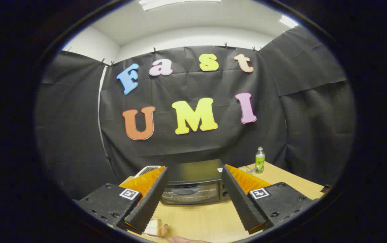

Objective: Open the toaster oven, put the food inside, and close the toaster oven door.

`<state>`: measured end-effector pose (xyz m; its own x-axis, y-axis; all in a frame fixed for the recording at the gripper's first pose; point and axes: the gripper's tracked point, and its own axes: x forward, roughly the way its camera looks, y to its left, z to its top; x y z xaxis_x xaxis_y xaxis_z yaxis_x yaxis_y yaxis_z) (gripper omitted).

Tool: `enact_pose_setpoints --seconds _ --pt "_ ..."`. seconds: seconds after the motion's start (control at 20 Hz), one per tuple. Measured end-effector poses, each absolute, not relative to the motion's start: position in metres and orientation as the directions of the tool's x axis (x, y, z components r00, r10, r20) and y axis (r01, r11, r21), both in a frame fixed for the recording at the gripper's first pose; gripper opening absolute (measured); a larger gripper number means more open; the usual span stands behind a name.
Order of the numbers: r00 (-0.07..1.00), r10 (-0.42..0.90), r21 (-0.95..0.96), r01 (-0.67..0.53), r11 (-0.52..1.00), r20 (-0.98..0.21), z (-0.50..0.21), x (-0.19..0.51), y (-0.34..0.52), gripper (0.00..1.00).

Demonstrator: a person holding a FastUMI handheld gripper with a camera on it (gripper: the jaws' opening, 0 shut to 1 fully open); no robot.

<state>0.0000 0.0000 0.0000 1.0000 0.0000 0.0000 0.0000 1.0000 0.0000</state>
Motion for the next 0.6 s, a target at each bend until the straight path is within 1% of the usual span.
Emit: enact_pose_setpoints --seconds 0.6 --pt "1.0 0.004 -0.021 -0.005 1.0 -0.027 -0.014 0.018 0.008 1.0"
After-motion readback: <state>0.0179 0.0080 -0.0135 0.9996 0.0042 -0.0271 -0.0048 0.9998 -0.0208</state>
